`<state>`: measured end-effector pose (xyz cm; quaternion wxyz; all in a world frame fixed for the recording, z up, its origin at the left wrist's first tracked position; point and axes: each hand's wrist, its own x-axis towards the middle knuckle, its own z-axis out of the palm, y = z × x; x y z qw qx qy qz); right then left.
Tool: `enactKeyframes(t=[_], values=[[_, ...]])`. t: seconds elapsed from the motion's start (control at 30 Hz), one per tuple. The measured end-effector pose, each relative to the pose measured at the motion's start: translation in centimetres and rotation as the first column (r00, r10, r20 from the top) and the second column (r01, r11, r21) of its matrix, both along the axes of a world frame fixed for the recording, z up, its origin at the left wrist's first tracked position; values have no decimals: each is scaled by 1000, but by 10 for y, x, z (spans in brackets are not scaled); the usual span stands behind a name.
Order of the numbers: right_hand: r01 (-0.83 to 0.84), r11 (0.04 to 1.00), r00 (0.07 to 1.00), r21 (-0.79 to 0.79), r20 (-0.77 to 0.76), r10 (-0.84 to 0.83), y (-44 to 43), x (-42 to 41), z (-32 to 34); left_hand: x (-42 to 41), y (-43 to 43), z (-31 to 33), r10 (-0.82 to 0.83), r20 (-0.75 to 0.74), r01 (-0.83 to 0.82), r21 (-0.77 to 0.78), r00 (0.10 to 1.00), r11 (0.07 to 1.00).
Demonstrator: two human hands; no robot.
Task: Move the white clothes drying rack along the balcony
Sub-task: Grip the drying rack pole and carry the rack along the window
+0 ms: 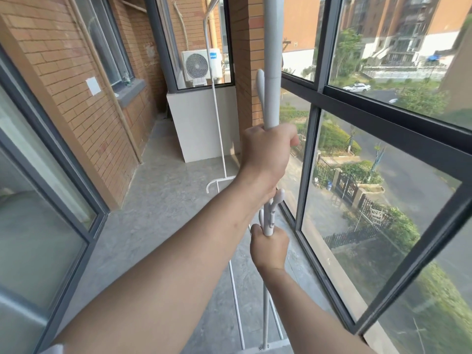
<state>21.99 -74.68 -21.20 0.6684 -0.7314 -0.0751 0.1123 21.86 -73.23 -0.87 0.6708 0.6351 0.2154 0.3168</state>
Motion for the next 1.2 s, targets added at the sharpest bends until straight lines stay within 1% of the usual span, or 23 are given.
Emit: enactKeyframes(t=[0.17, 0.43, 0.73, 0.9, 1.2], values=[[33, 999, 999, 18, -29, -33, -8, -24, -4, -21, -6, -1, -19, -8, 19, -11, 1000, 1000], [82, 996, 996, -32, -20, -83, -17, -77, -9, -73, -12, -9, -91, -23, 90, -30, 996, 995], [115, 993, 993, -27, -34, -116, -26, -129, -10, -124, -17, -12, -122, -13, 121, -44, 992, 992], [138, 989, 990, -48, -4, -138, -35, -146, -7, -143, -24, -10, -135, -5, 135, -44, 991, 990], [164, 986, 986, -32, -19, -164, -57, -168, -4, -165, -48, -8, -169, 1, 169, -18, 986, 985]])
